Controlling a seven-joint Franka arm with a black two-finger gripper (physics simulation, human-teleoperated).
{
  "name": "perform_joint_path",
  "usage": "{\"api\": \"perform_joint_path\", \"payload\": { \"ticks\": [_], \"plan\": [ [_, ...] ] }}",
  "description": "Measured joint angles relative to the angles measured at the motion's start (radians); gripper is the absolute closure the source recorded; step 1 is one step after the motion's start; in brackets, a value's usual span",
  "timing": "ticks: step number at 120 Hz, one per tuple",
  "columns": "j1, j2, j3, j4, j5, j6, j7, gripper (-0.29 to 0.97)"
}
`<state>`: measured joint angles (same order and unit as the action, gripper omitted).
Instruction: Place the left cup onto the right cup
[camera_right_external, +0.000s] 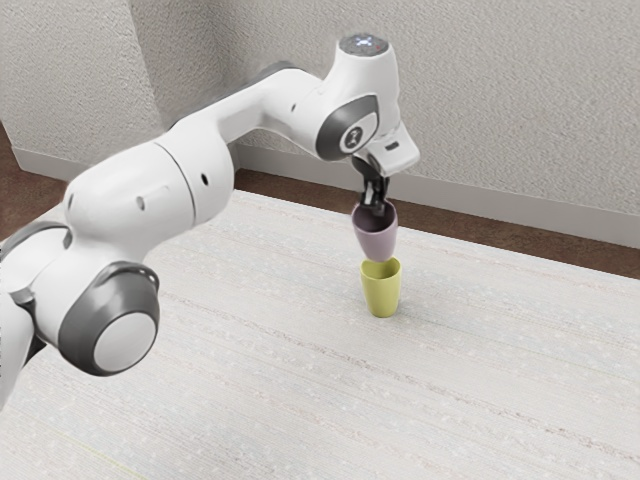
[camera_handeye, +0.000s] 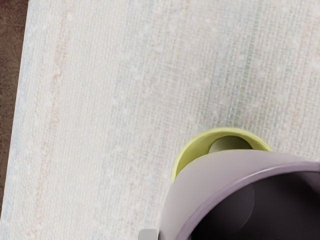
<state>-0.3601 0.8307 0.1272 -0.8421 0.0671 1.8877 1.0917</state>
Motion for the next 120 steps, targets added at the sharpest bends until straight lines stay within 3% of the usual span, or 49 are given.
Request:
{"api": "perform_joint_path", "payload": {
  "ticks": [120],
  "plan": [
    [0.012, 0.040, 0.015, -0.034, -0.080, 0.048, 0.064, 0.78]
  ]
}}
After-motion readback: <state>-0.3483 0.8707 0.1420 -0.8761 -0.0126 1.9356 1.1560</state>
